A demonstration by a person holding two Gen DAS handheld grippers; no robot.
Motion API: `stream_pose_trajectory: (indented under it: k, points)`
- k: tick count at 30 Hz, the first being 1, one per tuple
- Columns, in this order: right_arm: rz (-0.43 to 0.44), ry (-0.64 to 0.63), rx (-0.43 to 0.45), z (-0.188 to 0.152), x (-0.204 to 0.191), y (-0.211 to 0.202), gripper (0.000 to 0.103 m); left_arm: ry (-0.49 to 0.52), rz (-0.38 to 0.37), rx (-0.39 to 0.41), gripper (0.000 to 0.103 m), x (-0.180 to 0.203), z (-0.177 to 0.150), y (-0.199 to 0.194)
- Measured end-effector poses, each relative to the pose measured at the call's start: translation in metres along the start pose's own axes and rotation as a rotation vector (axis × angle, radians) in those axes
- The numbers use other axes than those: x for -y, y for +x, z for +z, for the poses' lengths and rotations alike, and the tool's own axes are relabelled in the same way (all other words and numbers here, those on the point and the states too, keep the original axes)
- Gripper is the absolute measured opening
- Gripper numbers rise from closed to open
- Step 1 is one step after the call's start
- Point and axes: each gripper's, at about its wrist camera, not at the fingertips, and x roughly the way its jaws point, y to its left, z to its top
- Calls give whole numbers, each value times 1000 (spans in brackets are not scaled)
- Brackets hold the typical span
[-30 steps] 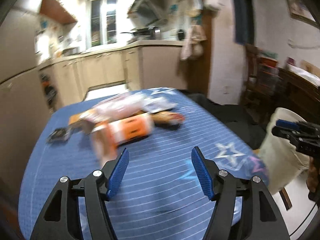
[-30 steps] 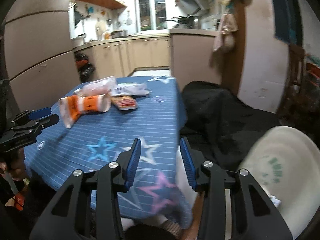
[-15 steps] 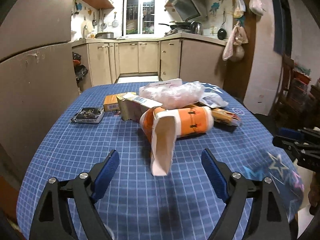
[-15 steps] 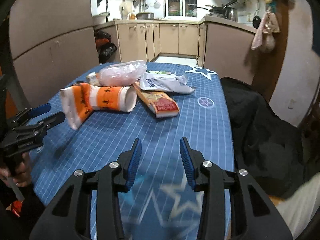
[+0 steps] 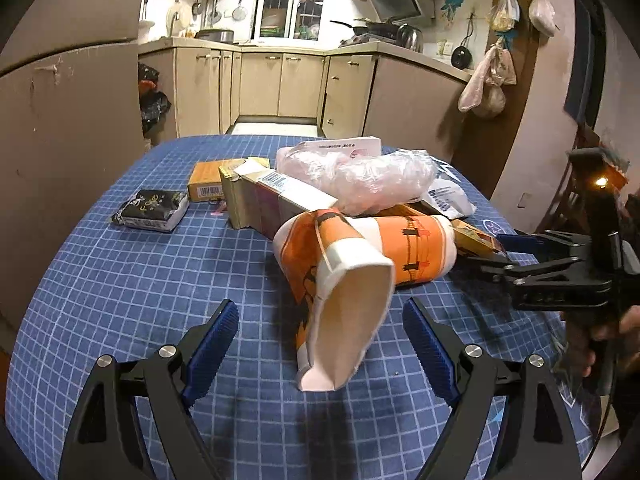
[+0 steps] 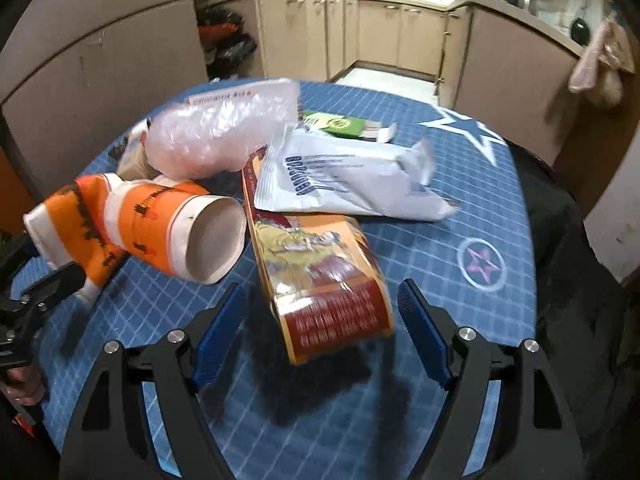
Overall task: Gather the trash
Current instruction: 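Grasp the orange-white paper cup with the left gripper while the right gripper grasps the brown snack box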
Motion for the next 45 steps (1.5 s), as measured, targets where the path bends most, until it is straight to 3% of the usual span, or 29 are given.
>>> stream_pose_trajectory:
  k: [4, 7, 8, 11, 12, 23, 25, 26, 32, 38, 45]
  points:
    - [-9, -25, -17, 8, -5, 14, 75, -13, 1, -28, 73, -3, 3, 7]
    - [3, -17, -26, 12, -4, 21, 67, -29, -20, -59, 63, -5, 3, 13]
    - [1, -17, -24, 15, -6, 23, 60, -30, -24, -65, 56, -5, 3, 15]
    - [9, -8, -30, 15, -6, 21, 58, -39, -39, -82, 31, -6, 3, 18]
    - [9, -8, -28, 13, -7, 20, 57, -41, -44, -84, 30, -7, 4, 18]
    - [17, 92, 2, -28, -21, -15, 48, -24, -55, -98, 29, -10, -19, -8]
    - [27, 117, 8, -39, -24, -26, 42, -23, -57, -99, 29, -11, -23, -15]
    - [31, 129, 12, -46, -27, -33, 20, -22, -60, -98, 29, -11, -25, -20]
    - [33, 208, 23, -85, -39, -55, 19, -5, -74, -88, 29, -5, -33, -35]
    - [79, 293, 120, -115, -48, -87, 18, -1, -82, -82, 29, -4, -39, -48]
    - [38, 307, 174, -137, -66, -107, 18, 28, -80, -63, 29, -1, -49, -72]
